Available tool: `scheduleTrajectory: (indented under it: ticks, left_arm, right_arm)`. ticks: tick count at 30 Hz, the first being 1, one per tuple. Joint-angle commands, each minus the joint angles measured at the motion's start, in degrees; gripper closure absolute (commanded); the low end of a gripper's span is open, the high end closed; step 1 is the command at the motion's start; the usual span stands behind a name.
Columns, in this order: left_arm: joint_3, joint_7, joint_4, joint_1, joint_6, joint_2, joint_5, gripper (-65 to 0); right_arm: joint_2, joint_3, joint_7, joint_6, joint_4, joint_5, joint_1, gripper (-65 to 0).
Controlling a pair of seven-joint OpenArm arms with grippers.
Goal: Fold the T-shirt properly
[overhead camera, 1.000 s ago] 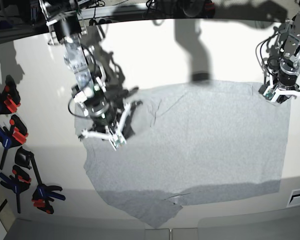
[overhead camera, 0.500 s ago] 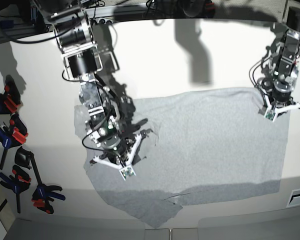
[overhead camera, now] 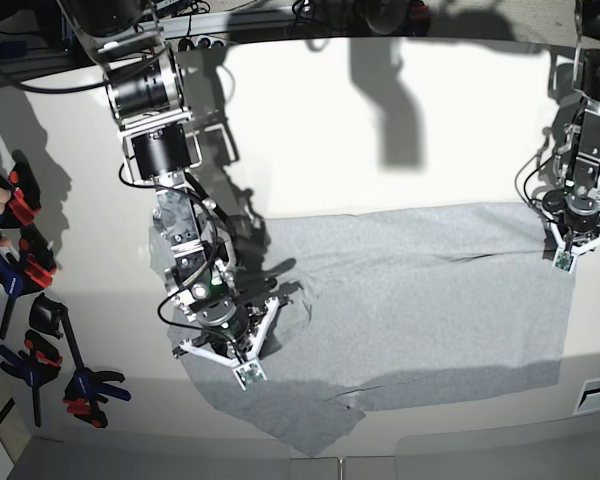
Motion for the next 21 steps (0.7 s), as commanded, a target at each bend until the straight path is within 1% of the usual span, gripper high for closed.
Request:
scheduleTrajectory:
  ticks: [1, 6, 9, 12, 16, 21]
  left_arm:
    - [-0.6, -1.4, 0.5, -1.2, 0.9, -1.1, 0.3, 0.0]
    - [-0.6, -2.5, 0.5, -1.4, 0.9, -1.1, 0.3, 0.0]
    - [-0.6, -3.1, 0.5, -1.9, 0.9, -1.0, 0.2, 0.0]
    - [-0.6, -3.3, 0.5, -2.5, 0.9, -0.4, -1.2, 0.0]
    - [-0.6, -2.8, 0.1, -2.8, 0.9, 0.8, -0.7, 0.0]
    - [-0.6, -3.1, -3.8, -5.0, 0.9, 2.1, -0.7, 0.0]
  right_arm:
    - [0.1, 0.3, 1.6, -1.6, 0.9, 0.1, 2.2, 0.0]
    - [0.1, 0.3, 3.0, -4.1, 0.9, -1.8, 2.3, 0.0]
    - [-0.1, 0.3, 3.1, -4.1, 0.7, -1.8, 2.8, 0.0]
    - [-0.5, 0.3, 3.3, -4.0, -0.9, -1.8, 3.5, 0.0]
    - [-0.5, 0.3, 3.5, -4.1, -6.1, -1.8, 5.3, 0.0]
    - [-0.5, 0.3, 4.2, -4.1, -13.1, -1.8, 8.3, 0.0]
